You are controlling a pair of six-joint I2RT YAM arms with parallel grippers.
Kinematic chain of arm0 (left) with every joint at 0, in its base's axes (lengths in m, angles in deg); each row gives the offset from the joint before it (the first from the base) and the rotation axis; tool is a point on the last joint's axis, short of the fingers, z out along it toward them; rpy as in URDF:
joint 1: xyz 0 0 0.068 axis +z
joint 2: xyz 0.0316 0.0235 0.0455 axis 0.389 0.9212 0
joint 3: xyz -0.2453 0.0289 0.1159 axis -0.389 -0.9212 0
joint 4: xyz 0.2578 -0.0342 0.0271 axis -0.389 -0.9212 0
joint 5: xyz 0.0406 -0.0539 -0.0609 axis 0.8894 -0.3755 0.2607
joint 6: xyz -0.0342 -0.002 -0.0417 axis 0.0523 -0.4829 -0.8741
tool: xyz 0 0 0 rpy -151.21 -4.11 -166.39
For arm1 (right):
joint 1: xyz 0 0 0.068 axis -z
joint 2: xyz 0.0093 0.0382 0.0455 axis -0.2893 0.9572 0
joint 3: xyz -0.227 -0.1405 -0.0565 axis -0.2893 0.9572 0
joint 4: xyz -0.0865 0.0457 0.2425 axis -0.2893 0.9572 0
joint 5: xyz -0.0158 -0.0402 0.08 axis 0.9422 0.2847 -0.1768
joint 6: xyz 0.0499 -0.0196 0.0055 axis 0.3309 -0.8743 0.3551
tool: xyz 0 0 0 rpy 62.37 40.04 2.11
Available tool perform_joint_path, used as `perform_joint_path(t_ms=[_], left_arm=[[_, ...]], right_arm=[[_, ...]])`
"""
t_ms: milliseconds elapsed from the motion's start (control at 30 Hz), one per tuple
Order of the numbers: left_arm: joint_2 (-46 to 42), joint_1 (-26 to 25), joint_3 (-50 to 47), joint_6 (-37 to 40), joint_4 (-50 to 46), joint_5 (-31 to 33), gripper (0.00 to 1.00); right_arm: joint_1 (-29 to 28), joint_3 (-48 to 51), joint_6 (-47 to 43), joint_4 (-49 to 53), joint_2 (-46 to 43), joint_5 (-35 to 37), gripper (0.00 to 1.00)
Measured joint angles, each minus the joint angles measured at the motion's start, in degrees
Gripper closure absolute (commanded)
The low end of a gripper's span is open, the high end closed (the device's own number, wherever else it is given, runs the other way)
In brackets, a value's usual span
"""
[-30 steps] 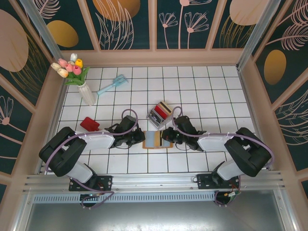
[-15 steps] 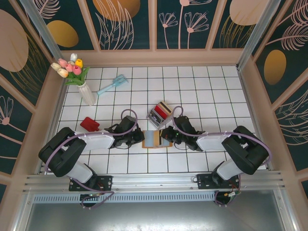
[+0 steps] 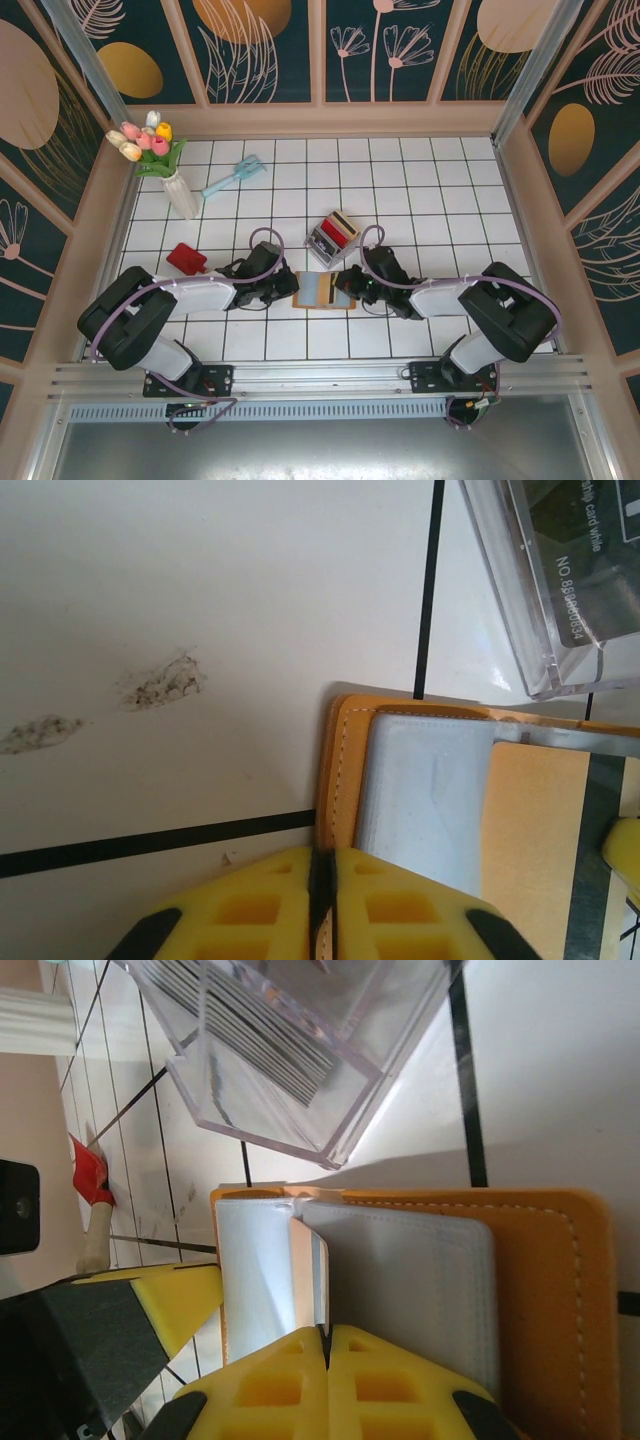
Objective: Put the credit cards into the card holder
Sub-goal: Insert the credit card into the card slot.
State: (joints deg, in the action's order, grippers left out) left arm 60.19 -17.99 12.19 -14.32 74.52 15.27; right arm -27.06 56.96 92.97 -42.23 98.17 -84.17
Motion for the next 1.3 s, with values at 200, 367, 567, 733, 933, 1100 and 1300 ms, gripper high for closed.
perform_joint_path(t_ms=[200,367,567,733,933,1100,1300], left_arm=[[-0.11,0.0,0.0,0.44,-0.15,0.0,0.95],[-0.11,0.0,0.0,0.44,-0.15,0.02,0.96],[-0.11,0.0,0.0,0.44,-0.15,0.04,0.96],[-0.11,0.0,0.0,0.44,-0.13,0.0,0.94],[-0.17,0.07,-0.02,0.39,-0.24,0.42,0.95],[-0.37,0.04,-0.13,0.39,-0.33,0.9,0.95],[-0.37,0.04,-0.13,0.39,-0.31,0.92,0.96]], right_arm=[[-0.61,-2.62,0.0,-0.07,2.8,-1.25,1.0],[-0.92,-3.98,-0.15,0.26,4.61,-1.95,1.0],[-1.03,-4.92,-2.1,2.25,4.24,-2.69,1.0],[-2.12,-8.46,-3.85,3.52,6.62,-3.63,1.0],[-3.17,-12.83,-4.72,5.88,11.13,-3.52,0.95],[-3.67,-12.94,-4.76,6.73,11.15,-2.27,0.88],[-5.07,-13.0,-6.16,11.13,8.02,-1.2,0.74]])
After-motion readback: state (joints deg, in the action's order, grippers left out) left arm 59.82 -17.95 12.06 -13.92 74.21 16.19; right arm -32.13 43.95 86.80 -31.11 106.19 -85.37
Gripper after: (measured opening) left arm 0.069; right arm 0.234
